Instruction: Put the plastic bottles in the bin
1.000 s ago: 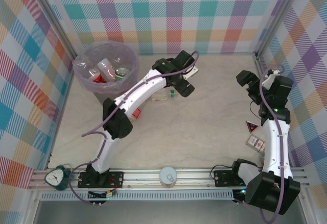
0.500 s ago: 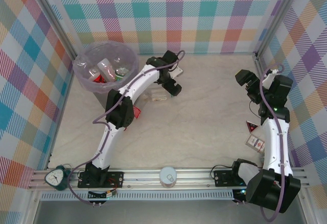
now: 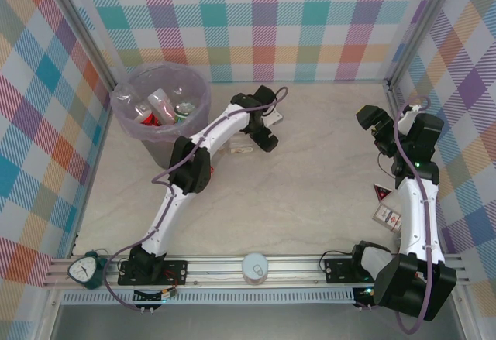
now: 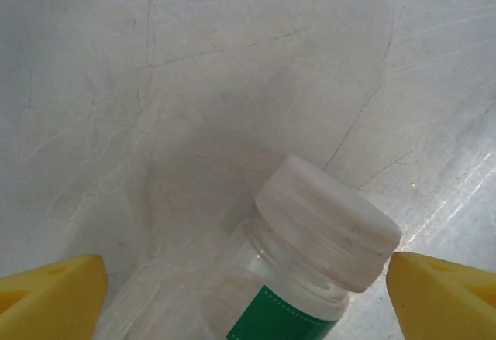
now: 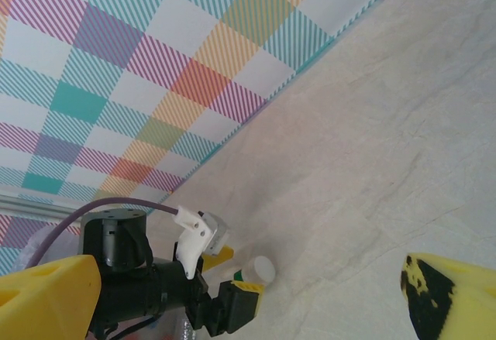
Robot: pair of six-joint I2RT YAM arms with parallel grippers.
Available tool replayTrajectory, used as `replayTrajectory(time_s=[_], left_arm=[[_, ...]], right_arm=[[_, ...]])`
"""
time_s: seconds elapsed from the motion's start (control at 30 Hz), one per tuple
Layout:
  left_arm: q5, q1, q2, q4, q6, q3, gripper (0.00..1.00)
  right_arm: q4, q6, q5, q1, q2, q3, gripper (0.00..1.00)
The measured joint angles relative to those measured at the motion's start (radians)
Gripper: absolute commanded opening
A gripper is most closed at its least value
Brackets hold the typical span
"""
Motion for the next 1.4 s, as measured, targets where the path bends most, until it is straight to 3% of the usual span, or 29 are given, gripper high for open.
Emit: replayTrajectory(time_s=[0.5,1.4], left_arm=[[-0.039,-0.032,0.000,0.033,-0.028,-0.033,0.59],[-0.082,-0.048,-0.009,0.080,-0.107,-0.056,0.31]], right_arm=[[0.002,0.000,0.000,0.000,0.002,0.000,0.99],[0.002,-0.001,0.000,0.000,0.001,0.000,0.99]])
